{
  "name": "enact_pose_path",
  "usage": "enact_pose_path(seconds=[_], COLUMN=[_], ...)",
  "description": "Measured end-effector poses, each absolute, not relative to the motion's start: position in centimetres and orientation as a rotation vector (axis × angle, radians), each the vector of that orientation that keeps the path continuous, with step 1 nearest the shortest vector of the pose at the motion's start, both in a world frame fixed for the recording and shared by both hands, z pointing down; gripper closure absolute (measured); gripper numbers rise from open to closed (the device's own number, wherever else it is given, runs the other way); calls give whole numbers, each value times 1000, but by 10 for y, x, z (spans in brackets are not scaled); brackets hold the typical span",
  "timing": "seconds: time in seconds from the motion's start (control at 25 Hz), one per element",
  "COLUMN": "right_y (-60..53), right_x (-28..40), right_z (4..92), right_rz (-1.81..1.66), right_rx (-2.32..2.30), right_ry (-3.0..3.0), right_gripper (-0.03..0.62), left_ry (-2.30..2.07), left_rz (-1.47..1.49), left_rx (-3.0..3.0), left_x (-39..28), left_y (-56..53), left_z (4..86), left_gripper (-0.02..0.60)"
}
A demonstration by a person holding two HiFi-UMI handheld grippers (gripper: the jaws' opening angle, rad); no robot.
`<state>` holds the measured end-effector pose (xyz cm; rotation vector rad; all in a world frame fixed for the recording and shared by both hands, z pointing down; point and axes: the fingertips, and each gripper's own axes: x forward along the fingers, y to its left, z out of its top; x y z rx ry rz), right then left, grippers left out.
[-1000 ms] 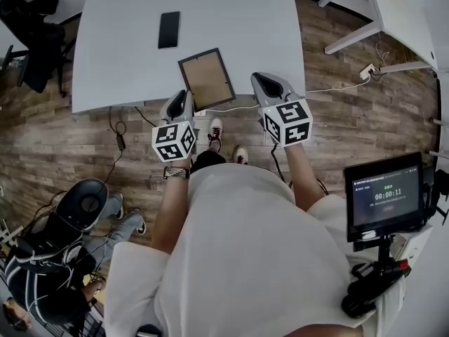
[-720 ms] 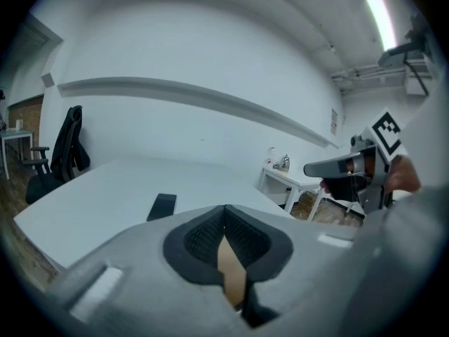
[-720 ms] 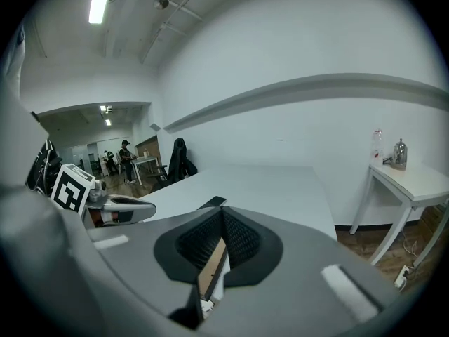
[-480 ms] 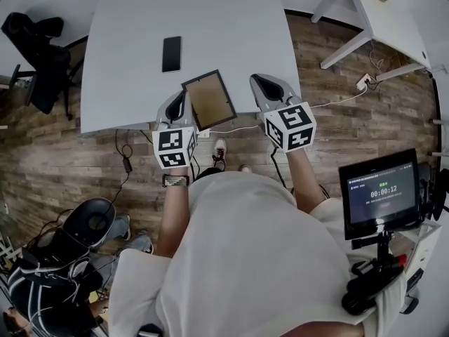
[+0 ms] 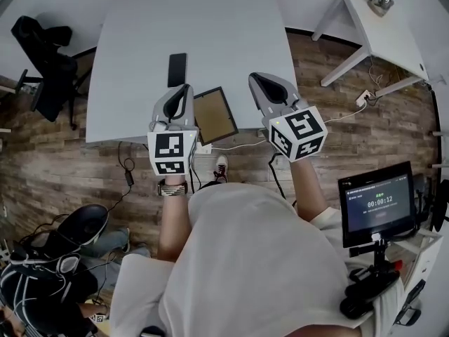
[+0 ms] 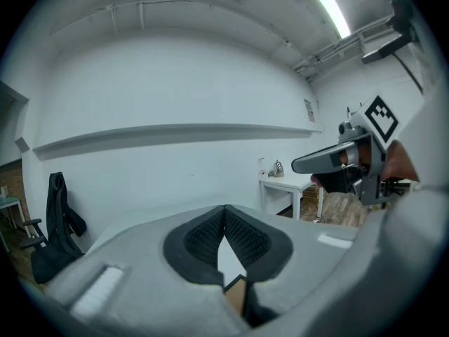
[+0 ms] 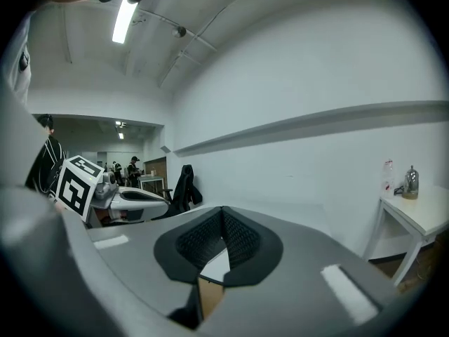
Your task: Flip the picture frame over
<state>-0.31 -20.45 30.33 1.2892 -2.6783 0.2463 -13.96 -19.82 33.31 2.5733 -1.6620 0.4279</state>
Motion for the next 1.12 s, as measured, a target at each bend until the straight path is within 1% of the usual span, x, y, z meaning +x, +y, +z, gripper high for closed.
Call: enact_pose_path(seconds=[0.2,0.48,0.84,1.12], right_y=[-214,-207,-199,-200], right_x=[-3,9,7,8], right_z=[260,231,203,200], right_rz=[149,107,56,41], right_rx=[1313,1344,1346,1353], right_ry=[-2722,-2759,-2792,-2775], right_gripper=[592,592,592,592], left_ry=[-1672,-1671,-1632,-1593], left_rz=[382,371,408,398], left_rx=[2621,2695,2764,2812], left_x=[-135,-121,-112,-102], left_y=[-212,-208,-194,-196], left_z=[294,262,241,232], left_gripper=[576,577,577,577])
